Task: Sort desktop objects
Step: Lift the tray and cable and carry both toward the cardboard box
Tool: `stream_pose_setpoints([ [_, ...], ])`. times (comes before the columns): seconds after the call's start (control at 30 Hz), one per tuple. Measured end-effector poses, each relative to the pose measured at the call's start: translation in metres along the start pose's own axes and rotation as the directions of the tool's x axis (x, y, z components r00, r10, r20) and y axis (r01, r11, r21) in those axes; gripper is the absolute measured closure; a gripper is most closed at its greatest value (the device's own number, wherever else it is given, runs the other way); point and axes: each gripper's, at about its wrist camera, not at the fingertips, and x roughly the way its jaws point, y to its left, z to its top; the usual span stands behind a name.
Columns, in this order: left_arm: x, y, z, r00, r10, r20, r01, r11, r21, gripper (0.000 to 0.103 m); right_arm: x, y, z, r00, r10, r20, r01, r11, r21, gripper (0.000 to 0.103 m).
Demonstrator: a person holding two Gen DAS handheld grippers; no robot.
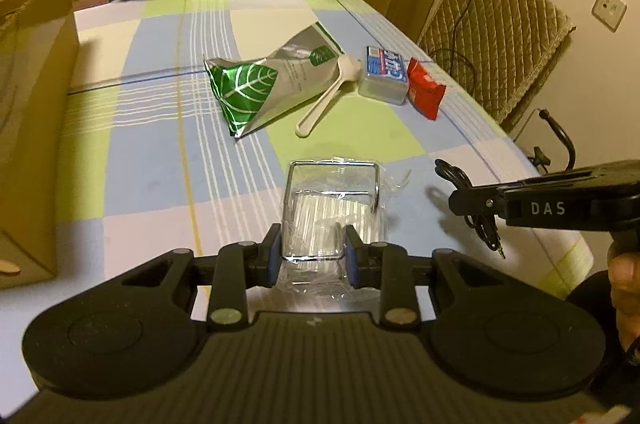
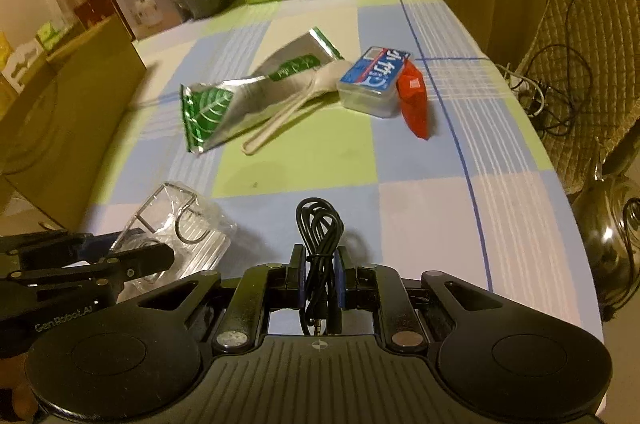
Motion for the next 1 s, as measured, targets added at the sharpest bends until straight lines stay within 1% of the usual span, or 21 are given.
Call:
stream_pose_setpoints([
  [0.23, -0.044, -0.001, 0.001, 0.998, 0.03, 0.053, -0.029, 0.999, -0.022, 0.077, -0.037, 0.021, 0.001, 0.997, 0.049, 0.063, -0.048, 0.999, -0.011, 0.092],
  [0.5, -0.099, 0.005, 0.0, 0.988, 0.114, 0.108, -0.111, 0.993, -0.034, 0.077, -0.062, 0.056, -0.004, 0.991, 0.088, 0.103, -0.082, 0.995, -0.063, 0.092],
  [0.6, -0.117, 0.009, -0.004, 0.983, 0.131, 0.126, -0.126, 0.991, -0.045, 0.077, -0.068, 0.066, -0.007, 0.989, 0.102, 0.111, -0.093, 0.992, -0.081, 0.092],
  [0.77, -0.138, 0.012, -0.009, 0.977, 0.155, 0.144, -0.148, 0.987, -0.055, 0.077, -0.077, 0.077, -0.01, 0.985, 0.121, 0.121, -0.108, 0.989, -0.105, 0.092],
  [1.0, -0.153, 0.014, -0.014, 0.975, 0.162, 0.155, -0.152, 0.986, -0.075, 0.077, -0.086, 0.085, -0.012, 0.983, 0.132, 0.131, -0.115, 0.985, -0.128, 0.092],
])
